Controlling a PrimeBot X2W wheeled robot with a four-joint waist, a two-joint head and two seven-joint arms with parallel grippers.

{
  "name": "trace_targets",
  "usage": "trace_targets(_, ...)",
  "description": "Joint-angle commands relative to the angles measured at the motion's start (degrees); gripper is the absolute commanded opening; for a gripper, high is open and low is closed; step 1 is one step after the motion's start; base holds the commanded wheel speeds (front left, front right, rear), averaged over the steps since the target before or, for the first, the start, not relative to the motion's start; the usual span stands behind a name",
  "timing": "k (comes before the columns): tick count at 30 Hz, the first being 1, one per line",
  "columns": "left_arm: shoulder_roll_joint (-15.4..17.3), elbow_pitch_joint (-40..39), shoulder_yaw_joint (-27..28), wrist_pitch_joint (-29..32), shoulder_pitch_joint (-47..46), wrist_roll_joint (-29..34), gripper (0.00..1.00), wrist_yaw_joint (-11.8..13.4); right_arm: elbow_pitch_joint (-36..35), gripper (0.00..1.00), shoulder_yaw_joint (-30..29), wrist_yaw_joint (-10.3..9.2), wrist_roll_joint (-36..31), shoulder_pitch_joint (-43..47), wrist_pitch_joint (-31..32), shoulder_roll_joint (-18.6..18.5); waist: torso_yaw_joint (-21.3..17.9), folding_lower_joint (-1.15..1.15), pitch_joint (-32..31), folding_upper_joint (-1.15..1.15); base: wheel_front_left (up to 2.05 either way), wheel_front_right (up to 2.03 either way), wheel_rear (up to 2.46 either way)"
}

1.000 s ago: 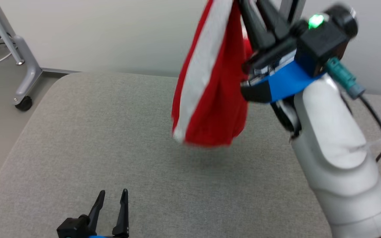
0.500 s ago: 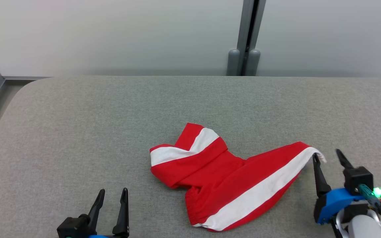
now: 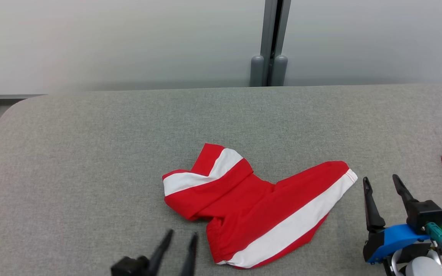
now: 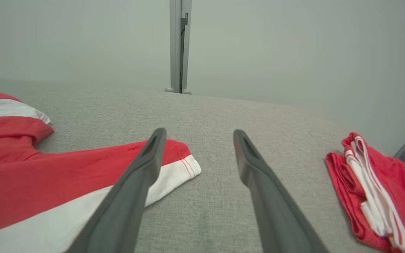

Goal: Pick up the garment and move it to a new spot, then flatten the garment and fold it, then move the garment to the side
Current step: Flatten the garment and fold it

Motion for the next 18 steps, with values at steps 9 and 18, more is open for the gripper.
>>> trace_targets(9, 7.81, -1.65, -20.77, -0.14, -3.92, -18.59, 1.00, -0.08, -1.05, 1.00, 2.27, -0.02, 1.33, -0.32, -0.18, -0.14, -1.61, 0.00, 1.75, 0.00, 0.00, 0.00, 0.00)
trace_targets(18, 10.51, -1.65, -25.65, -0.14, -7.88, -24.62, 1.00, -0.08, -2.11, 1.00, 3.08, -0.02, 1.63, -1.07, -0.18, -0.13, -3.57, 0.00, 3.68, 0.00, 0.00, 0.00, 0.00)
